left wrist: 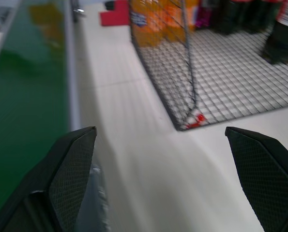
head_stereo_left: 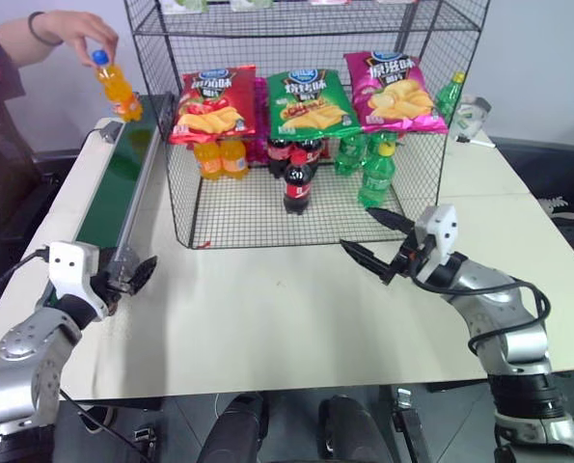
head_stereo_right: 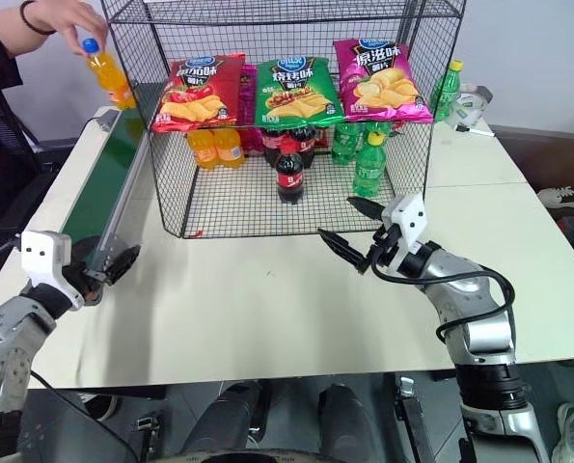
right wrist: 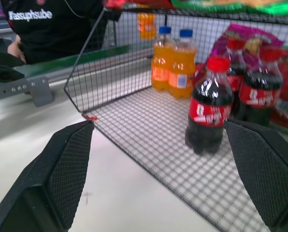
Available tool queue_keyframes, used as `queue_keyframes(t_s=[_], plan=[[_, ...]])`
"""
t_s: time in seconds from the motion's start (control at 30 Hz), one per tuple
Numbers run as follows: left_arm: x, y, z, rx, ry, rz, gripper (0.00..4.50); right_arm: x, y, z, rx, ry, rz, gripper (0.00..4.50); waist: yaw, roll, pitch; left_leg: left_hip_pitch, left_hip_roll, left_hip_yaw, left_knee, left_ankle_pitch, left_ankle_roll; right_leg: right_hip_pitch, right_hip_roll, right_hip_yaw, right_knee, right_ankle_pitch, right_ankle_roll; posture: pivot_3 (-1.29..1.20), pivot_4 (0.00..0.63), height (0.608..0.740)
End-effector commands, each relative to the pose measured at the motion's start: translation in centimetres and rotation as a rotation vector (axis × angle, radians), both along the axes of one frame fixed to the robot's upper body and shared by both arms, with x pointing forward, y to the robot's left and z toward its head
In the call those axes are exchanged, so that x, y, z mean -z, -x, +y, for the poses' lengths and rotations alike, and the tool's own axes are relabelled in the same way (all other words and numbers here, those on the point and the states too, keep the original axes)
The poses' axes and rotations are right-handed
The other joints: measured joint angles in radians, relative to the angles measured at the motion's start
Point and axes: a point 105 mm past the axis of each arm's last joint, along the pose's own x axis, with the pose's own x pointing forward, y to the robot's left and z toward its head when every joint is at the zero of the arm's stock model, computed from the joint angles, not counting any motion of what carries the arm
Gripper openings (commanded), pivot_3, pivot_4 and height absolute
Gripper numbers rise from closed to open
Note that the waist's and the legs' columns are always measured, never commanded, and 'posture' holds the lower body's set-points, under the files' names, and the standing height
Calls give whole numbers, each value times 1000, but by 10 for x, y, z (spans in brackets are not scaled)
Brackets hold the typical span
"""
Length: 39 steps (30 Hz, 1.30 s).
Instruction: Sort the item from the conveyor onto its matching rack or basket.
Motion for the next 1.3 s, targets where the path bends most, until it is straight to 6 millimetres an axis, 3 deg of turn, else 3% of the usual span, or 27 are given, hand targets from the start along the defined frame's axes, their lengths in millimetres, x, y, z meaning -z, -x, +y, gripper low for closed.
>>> queue_keyframes(t_s=[0.03,0.2,0.7,0.8,0.97,1.3], plan=[[-15,2,22,-121,8,-60,4445,-11,2,4,-19,-12,-41,4500,0,0,0,0,0,0,0,0,0,0,0,0,0,0,0,0,150,740],[-23,0,35,-235,9,-93,4445,-9,2,8,-27,-8,-40,4500,1,0,0,0,0,0,0,0,0,0,0,0,1,0,1,0,150,740],[-33,-3,40,-274,-26,-144,4445,-5,3,9,-26,-15,-44,4500,1,0,0,0,0,0,0,0,0,0,0,0,0,1,2,0,150,740],[-31,-5,40,-284,34,-142,4445,-5,2,9,-23,-22,-52,4500,0,0,0,0,0,0,0,0,0,0,0,0,0,1,2,0,150,740],[-29,-6,34,-290,-13,-136,4445,-4,1,11,-20,-29,-55,4500,-1,0,0,0,0,0,0,0,0,0,0,0,1,2,3,0,150,740],[-41,-8,39,-365,-16,-222,4445,-5,-3,13,-3,-23,-71,4500,1,0,0,0,0,0,0,0,0,0,0,0,1,2,3,0,150,740]])
